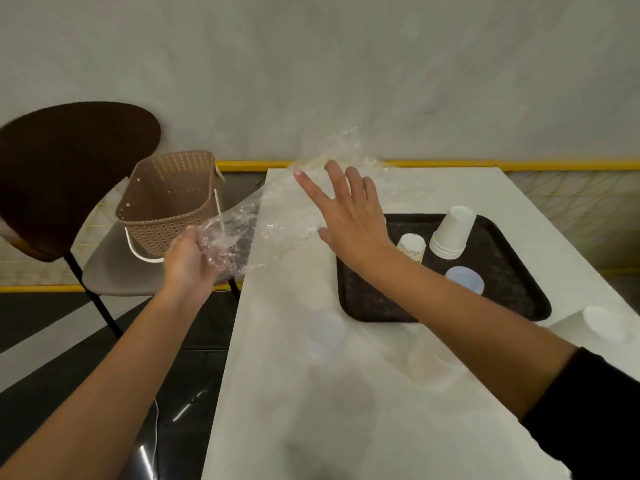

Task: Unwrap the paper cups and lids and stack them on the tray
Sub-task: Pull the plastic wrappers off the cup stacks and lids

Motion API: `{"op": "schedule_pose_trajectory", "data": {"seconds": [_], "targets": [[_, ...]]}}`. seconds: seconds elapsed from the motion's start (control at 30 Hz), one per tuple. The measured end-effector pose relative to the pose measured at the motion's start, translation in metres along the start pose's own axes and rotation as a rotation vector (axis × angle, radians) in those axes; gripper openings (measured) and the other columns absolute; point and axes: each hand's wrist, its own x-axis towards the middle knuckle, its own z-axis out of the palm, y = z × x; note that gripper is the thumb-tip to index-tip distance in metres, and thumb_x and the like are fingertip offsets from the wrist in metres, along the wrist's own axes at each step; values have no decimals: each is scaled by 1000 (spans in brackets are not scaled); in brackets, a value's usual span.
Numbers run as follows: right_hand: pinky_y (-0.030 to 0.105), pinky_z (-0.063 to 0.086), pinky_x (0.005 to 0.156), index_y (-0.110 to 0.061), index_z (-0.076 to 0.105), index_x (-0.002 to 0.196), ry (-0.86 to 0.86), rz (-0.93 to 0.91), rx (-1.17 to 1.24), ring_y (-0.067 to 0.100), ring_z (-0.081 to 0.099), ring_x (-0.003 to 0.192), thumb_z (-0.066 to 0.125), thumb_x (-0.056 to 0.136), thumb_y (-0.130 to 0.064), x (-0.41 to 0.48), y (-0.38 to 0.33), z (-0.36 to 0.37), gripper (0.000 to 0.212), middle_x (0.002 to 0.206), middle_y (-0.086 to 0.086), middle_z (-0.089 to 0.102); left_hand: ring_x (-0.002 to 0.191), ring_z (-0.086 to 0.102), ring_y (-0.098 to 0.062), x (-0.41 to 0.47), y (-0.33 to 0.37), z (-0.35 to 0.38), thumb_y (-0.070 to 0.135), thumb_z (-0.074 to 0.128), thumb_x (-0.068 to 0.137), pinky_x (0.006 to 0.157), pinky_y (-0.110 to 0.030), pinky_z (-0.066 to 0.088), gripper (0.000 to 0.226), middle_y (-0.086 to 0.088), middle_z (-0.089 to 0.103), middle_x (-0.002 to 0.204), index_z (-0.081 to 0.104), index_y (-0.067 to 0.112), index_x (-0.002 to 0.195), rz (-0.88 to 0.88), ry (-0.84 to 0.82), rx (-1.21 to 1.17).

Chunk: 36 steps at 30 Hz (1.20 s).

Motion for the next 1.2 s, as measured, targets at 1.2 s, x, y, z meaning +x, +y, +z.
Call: {"op": "schedule_pose_trajectory", "data": {"seconds": [1.2], "targets": [[40,49,78,-23,34,142,-471,193,372,30,50,114,37,97,-6,25,348,179,47,125,10,52,86,61,-19,136,-41,334,14,58,90,74,-18,44,32,-9,53,112,55,12,122,765,-171,990]]}}
